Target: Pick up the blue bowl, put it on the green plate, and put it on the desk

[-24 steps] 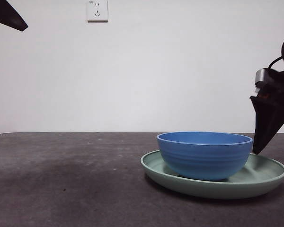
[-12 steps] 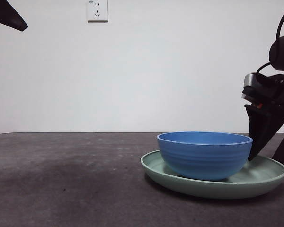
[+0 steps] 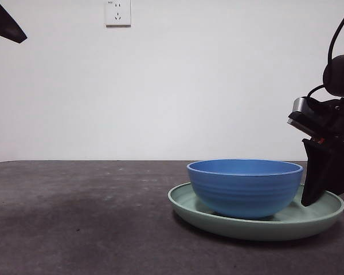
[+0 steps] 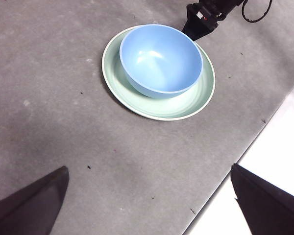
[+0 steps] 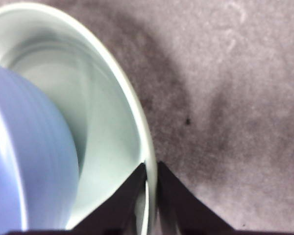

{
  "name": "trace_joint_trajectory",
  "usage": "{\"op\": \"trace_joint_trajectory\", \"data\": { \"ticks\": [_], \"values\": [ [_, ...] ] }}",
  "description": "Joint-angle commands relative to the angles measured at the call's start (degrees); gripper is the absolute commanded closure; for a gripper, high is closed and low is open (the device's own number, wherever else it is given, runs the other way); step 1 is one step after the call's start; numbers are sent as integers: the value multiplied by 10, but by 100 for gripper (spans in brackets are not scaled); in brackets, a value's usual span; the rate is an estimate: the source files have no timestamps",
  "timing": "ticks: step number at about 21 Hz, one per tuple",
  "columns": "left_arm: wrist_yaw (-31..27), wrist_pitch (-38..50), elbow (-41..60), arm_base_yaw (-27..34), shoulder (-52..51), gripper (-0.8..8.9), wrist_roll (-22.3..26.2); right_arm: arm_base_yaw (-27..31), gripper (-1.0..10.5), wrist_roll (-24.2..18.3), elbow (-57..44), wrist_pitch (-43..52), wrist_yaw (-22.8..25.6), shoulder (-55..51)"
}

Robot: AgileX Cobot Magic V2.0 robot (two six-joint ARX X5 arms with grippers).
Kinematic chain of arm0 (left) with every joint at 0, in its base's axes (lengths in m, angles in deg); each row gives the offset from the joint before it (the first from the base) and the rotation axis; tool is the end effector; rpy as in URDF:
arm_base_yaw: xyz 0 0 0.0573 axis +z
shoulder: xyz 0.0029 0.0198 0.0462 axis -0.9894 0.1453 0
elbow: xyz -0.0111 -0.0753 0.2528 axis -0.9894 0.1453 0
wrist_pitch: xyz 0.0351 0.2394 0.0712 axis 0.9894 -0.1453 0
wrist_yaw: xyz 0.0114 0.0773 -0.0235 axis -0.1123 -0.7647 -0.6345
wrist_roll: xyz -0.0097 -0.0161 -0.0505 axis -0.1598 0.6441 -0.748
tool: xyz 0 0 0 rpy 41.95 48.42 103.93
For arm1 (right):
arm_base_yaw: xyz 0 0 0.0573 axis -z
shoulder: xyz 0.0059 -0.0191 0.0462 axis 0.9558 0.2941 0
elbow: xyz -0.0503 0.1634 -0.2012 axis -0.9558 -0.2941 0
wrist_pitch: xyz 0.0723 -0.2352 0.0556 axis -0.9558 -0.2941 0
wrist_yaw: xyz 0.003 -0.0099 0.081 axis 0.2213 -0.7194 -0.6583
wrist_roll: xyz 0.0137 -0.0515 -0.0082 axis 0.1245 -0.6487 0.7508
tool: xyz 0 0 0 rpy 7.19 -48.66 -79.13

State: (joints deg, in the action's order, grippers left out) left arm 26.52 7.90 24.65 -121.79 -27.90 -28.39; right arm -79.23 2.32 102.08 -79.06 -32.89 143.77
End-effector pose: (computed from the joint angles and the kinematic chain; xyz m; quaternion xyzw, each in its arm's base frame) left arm 0.1079 -0.0988 0.3151 0.0565 0.3399 -0.4031 0.8478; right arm 0.2854 0.0456 0.1562 0.1467 0.5858 0.2197 0.7662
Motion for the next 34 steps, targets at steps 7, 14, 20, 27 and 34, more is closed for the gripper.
{"op": "trace_joint_trajectory", "data": {
  "ticks": [7, 14, 20, 27, 34],
  "values": [
    [2, 2, -7, -4, 2, 283, -6, -40, 935, 43, 125, -80, 3, 11],
    [2, 2, -7, -4, 3, 283, -6, -130, 935, 110, 144, -18, 2, 30],
    [2, 2, -7, -4, 3, 283, -6, -178, 935, 128, 144, 24, -1, 89],
    [2, 1, -7, -4, 3, 283, -7, -183, 935, 128, 144, 22, 2, 129],
    [2, -1, -7, -4, 3, 283, -7, -189, 917, 127, 143, 28, -1, 133]
  ]
}}
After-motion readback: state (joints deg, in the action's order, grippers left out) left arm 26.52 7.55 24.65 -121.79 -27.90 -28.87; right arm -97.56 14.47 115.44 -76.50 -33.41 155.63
